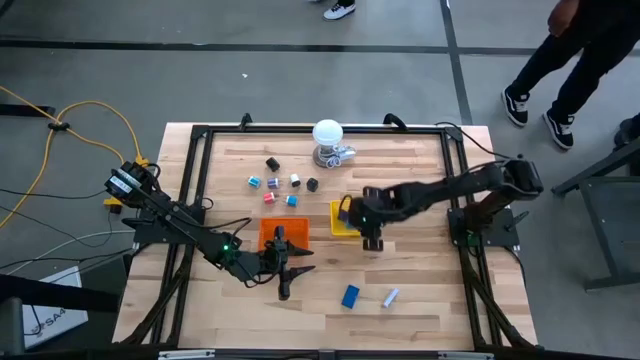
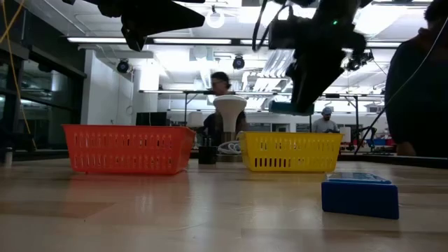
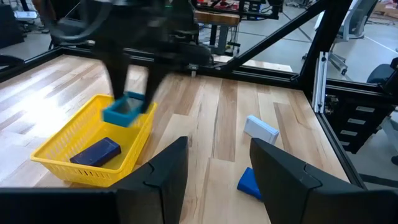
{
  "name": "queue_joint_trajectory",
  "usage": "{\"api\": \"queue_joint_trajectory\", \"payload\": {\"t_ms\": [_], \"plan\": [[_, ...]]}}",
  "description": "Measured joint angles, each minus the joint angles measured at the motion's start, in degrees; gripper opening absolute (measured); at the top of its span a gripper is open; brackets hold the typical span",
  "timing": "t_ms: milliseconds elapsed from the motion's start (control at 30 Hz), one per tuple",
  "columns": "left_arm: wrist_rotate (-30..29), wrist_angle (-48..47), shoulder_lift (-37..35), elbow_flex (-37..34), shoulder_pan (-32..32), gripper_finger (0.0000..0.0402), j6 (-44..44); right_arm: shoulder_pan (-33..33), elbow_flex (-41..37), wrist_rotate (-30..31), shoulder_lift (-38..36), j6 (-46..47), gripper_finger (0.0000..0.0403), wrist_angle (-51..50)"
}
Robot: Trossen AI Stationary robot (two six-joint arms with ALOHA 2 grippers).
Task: Pick & Place Office items
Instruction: Put the light blue digital clock into the yellow bin
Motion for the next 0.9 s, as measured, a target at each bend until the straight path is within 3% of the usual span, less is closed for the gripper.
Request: {"api": "queue_joint_trajectory", "payload": {"t_ms": [267, 567, 900], "plan": [[0.0, 0.0, 0.0, 0.0, 0.0, 0.0165, 0.0, -6.8, -2.0, -4.8, 0.0, -2.3, 0.0143, 0.6], [0.0, -0.1, 0.0, 0.0, 0.0, 0.0165, 0.0, -7.0, -6.5, -6.2, 0.0, -2.3, 0.0143, 7.2], [0.0, -0.1, 0.0, 0.0, -0.7, 0.0165, 0.1, -7.1, -8.0, -6.4, 0.5, -2.1, 0.0143, 7.5]]}}
